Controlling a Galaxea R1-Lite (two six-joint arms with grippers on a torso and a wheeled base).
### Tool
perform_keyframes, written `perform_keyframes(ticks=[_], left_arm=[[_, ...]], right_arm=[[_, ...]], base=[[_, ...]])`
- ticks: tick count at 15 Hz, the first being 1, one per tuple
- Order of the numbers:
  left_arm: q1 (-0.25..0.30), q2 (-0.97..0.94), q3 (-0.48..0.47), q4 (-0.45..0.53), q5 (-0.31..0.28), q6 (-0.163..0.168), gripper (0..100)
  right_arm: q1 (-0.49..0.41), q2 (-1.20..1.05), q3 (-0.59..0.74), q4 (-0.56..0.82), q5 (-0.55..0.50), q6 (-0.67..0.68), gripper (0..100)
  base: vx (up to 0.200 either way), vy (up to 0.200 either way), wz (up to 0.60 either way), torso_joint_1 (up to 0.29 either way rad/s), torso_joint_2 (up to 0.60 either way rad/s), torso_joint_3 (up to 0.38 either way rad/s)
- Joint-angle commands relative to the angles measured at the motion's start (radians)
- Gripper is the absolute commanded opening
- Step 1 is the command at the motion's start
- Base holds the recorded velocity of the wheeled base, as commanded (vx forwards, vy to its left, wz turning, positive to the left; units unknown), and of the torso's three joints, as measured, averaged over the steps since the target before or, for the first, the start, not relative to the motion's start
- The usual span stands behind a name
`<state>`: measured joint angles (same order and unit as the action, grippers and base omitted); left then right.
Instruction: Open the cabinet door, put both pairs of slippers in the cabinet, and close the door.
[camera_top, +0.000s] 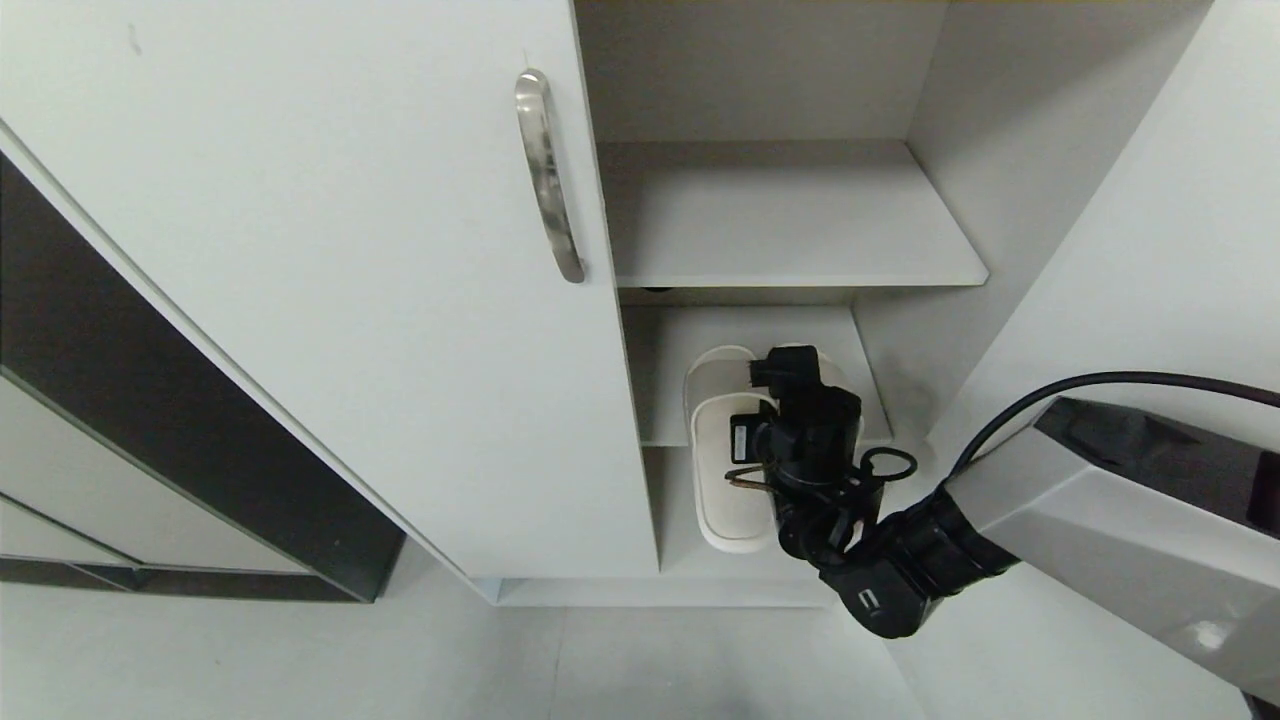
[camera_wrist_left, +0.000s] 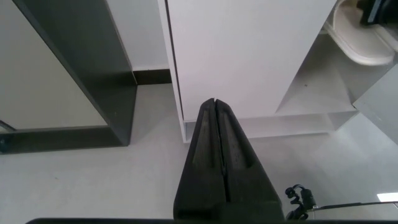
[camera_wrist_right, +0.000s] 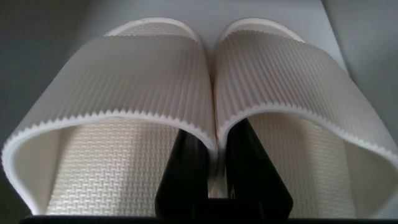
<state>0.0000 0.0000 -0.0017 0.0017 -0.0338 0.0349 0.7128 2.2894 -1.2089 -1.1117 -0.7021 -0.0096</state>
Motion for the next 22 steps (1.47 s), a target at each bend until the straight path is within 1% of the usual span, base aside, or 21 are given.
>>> perform_keyframes(ticks=[1,2,5,11,16,18,22], left_arm=[[0.0,0.002,0.0,0.0,0.0,-0.001,0],[0.0,0.002,0.0,0.001,0.0,-0.001,0],[0.0,0.002,0.0,0.0,0.0,-0.001,0],[0.0,0.002,0.0,0.0,0.0,-0.001,0],[0.0,0.002,0.0,0.0,0.0,-0.001,0],[0.0,0.002,0.0,0.001,0.0,-0.001,0],[0.0,0.002,0.0,0.0,0.0,-0.003,0]], right_arm=[[-0.019,0.045,-0.098,0.066,0.003,0.022,0],[-0.03,0.059,-0.138,0.096,0.027,0.023,0],[-0.058,0.09,-0.207,0.133,0.056,0.023,0],[-0.082,0.108,-0.365,0.248,0.067,0.025,0],[-0.085,0.119,-0.455,0.326,0.07,0.023,0],[-0.092,0.134,-0.517,0.36,0.07,0.02,0],[-0.115,0.167,-0.546,0.372,0.07,0.02,0]], base=[[0.0,0.0,0.0,0.0,0.0,0.0],[0.0,0.0,0.0,0.0,0.0,0.0],[0.0,0.0,0.0,0.0,0.0,0.0],[0.0,0.0,0.0,0.0,0.0,0.0],[0.0,0.0,0.0,0.0,0.0,0.0],[0.0,0.0,0.0,0.0,0.0,0.0],[0.0,0.0,0.0,0.0,0.0,0.0]])
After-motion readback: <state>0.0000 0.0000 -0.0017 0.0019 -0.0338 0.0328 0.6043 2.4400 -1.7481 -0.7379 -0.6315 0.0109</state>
